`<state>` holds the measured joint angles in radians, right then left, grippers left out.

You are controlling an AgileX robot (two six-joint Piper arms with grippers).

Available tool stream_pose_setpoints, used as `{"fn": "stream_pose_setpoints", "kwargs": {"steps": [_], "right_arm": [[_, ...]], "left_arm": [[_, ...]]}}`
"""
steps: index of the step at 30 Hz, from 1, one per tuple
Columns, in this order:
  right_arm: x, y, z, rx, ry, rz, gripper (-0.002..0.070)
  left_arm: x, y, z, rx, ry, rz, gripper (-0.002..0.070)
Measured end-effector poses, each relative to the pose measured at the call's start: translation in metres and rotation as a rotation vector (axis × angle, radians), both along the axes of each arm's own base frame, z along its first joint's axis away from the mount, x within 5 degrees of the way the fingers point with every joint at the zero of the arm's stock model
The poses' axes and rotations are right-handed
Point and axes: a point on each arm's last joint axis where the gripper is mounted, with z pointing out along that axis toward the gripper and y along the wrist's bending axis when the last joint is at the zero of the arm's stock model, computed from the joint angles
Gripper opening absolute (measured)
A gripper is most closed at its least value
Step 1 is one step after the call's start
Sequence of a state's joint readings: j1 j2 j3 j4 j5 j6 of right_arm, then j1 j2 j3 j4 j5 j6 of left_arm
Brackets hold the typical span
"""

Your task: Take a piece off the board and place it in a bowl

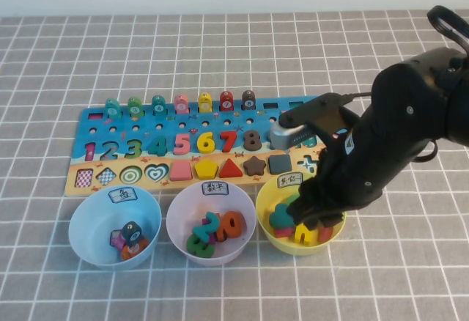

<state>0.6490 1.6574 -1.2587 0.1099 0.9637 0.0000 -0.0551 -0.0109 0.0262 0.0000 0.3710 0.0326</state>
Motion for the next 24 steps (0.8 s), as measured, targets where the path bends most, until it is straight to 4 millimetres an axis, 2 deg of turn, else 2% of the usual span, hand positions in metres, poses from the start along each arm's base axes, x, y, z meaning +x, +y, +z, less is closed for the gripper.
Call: {"fn": "stream_pose_setpoints", "kwargs": {"steps": [6, 11, 24], "right_arm": [[0.001, 0.000, -0.010, 0.028, -0.040, -0.011, 0.0298], [-0.008, -0.006, -0.025, 0.024, -0.030, -0.019, 0.0298], [-0.009, -0.005, -0.024, 0.048, -0.037, -0.027, 0.0298]], "left_arm": [[0.000, 0.000, 0.000, 0.000, 0.000, 0.000, -0.0001], [0.000, 0.000, 0.000, 0.000, 0.000, 0.000, -0.0001], [0.000, 0.000, 0.000, 0.000, 0.000, 0.000, -0.0001]]}}
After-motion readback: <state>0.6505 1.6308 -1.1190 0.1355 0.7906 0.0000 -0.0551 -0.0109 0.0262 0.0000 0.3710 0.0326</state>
